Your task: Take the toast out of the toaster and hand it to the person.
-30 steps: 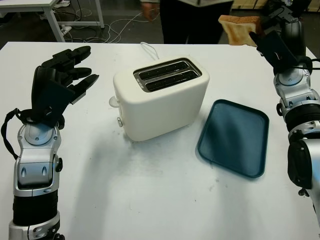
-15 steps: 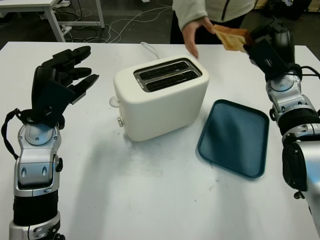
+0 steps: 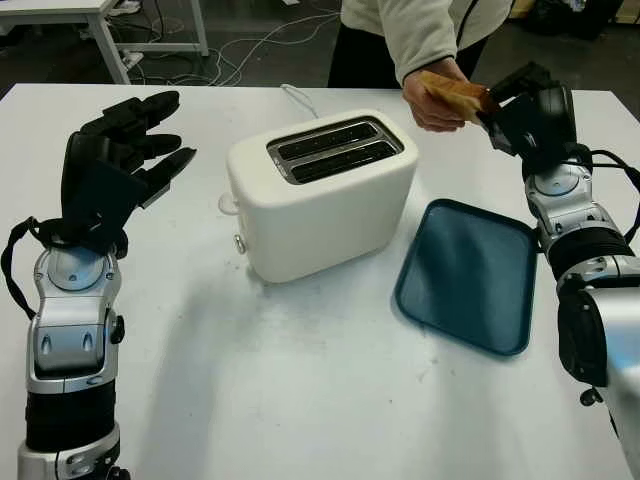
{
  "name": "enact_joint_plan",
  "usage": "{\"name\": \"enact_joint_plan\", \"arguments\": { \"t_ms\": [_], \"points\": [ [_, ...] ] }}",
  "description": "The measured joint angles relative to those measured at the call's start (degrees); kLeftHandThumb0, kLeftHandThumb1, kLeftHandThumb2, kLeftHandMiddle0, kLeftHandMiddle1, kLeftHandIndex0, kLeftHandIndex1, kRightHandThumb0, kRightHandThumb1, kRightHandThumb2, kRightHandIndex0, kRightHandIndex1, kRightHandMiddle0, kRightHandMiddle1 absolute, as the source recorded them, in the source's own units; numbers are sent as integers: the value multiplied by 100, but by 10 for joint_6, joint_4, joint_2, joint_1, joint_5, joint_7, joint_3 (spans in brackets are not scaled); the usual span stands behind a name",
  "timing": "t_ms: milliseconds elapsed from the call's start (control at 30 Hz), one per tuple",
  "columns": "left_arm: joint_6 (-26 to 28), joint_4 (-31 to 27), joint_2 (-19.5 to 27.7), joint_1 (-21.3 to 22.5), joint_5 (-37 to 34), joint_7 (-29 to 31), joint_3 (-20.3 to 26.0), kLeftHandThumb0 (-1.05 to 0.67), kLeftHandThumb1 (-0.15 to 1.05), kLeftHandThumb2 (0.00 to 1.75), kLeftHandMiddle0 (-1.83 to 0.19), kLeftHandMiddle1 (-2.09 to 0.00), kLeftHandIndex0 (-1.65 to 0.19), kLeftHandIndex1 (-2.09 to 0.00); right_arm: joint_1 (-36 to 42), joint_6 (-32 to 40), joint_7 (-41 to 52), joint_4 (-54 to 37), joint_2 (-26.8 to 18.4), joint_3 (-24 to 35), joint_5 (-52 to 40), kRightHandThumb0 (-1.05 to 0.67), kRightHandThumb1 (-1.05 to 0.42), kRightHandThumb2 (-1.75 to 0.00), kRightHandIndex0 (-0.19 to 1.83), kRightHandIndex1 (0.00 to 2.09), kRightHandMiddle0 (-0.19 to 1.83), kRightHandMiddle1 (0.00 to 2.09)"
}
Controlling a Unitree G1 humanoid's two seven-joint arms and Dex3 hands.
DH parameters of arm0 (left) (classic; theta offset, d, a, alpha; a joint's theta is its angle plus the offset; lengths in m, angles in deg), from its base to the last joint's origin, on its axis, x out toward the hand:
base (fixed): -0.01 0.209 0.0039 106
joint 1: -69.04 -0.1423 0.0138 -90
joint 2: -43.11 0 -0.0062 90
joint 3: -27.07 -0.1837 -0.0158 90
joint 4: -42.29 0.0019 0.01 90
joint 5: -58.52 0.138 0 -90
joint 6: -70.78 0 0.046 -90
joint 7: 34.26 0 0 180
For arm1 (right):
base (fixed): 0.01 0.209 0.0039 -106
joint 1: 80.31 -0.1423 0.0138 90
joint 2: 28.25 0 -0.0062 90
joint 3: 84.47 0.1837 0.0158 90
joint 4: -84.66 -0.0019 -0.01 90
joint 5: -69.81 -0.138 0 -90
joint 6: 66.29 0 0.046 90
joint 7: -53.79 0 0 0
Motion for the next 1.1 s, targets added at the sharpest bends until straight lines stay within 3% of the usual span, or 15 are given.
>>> {"name": "enact_joint_plan", "arguments": {
  "t_ms": [233,333,433,533,567,600,633,667,733,867,1000,1100],
  "points": [
    [0,0,0,0,0,0,1,-29,92,10,-52,-60,-71,-1,0,1,-2,0,0,-4,0,-32,-92,-31,86,175,62,175],
    [1,-2,-1,0,0,0,1,-29,92,11,-51,-60,-71,-1,0,11,-2,0,0,-7,0,-35,-92,-32,75,175,58,175],
    [2,-3,-5,0,0,0,1,-28,92,11,-52,-60,-71,-1,0,13,-2,0,1,-12,0,-34,-92,-31,83,175,60,175],
    [3,-3,-6,0,0,0,2,-28,92,10,-52,-60,-71,-1,0,13,-2,0,1,-14,1,-50,-92,-29,86,173,65,170],
    [3,-3,-6,0,0,0,2,-28,92,10,-52,-60,-71,-1,0,13,-2,0,1,-16,1,-56,-92,-29,84,169,71,154],
    [3,-3,-7,0,0,0,2,-27,92,10,-52,-60,-71,-1,0,13,-1,-1,1,-17,1,-60,-92,-29,84,160,76,137],
    [3,-3,-7,0,0,0,2,-27,92,10,-51,-60,-71,0,1,12,-1,-3,1,-19,2,-66,-92,-32,84,110,76,89],
    [3,-3,-7,0,0,0,3,-27,92,10,-51,-60,-71,0,2,11,6,-8,0,-20,2,-65,-92,-34,84,77,77,57],
    [6,-5,-7,0,0,0,3,-27,92,10,-51,-60,-71,0,9,3,33,-28,-4,-22,1,-67,-92,-42,72,31,67,16],
    [6,-15,-7,-5,1,0,3,-27,92,10,-51,-60,-71,0,57,-14,101,-124,-8,-9,-27,-69,-92,-45,53,7,50,1],
    [8,-26,-9,-15,-1,0,6,-25,92,10,-51,-60,-69,0,162,-14,122,-296,2,18,-70,-55,-92,-44,56,7,53,3],
    [8,-39,-20,-35,-16,0,13,-27,92,11,-49,-59,-67,0,255,-15,121,-419,37,43,-110,-50,-92,-47,57,6,55,3]
  ]
}}
